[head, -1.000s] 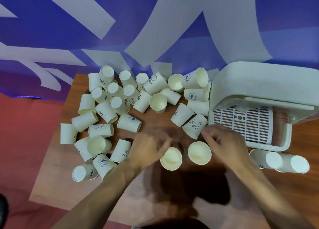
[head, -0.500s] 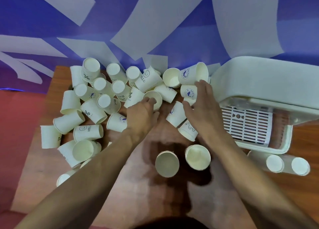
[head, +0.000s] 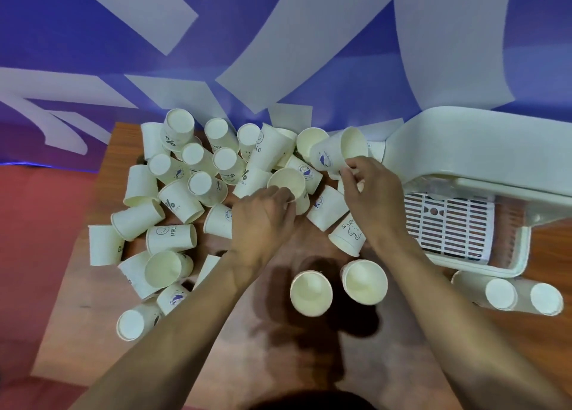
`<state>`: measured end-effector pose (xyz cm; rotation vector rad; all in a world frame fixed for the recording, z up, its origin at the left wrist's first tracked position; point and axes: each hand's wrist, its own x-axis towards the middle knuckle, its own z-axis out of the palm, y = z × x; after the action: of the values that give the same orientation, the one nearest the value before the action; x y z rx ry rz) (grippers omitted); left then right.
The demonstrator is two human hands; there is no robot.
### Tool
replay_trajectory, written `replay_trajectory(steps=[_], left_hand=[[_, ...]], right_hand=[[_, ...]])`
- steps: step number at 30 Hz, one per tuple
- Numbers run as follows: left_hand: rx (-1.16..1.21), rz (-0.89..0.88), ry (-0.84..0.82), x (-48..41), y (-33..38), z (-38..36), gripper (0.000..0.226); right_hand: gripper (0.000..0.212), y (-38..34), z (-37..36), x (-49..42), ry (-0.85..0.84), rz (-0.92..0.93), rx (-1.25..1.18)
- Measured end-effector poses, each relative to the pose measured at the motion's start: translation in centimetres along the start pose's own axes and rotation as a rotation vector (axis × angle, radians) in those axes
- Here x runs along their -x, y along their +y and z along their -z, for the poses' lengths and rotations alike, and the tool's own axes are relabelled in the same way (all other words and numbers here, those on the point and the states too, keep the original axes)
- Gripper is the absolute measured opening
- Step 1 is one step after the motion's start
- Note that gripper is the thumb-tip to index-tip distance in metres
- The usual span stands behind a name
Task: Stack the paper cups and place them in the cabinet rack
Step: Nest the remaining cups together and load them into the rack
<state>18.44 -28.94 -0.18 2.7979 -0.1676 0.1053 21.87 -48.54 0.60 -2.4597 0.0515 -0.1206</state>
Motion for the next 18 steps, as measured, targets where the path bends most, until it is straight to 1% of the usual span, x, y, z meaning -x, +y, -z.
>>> replay_trajectory(steps=[3,5,7,11,14,18], left_hand=[[0.055,-0.035,0.034,1.7,1.2,2.2,0.013],[0.086,-0.063,0.031,3.1,1.9,3.6,0.015],[0.104,-0.117,0.031,4.8,2.6,4.8,0.015],[0.119,-0.254,0.064,8.3,4.0,6.4,0.008],[0.129,-0.29,0.073,10.4,4.8,6.7,0.004],[0.081,-0.324,0.007,12.7,5.1,5.7,0.007]], right_hand=[[0.013,0.0,1.9,3.4,0.027,0.031,-0.107],[0.01,0.1,3.6,5.9,0.034,0.034,-0.124],[0.01,0.4,5.4,8.4,0.044,0.061,-0.107],[0.012,1.8,7.8,12.9,0.049,0.144,-0.087],[0.013,2.8,8.5,15.3,0.028,0.203,-0.045],[0.007,3.7,8.7,17.2,0.011,0.288,0.006]])
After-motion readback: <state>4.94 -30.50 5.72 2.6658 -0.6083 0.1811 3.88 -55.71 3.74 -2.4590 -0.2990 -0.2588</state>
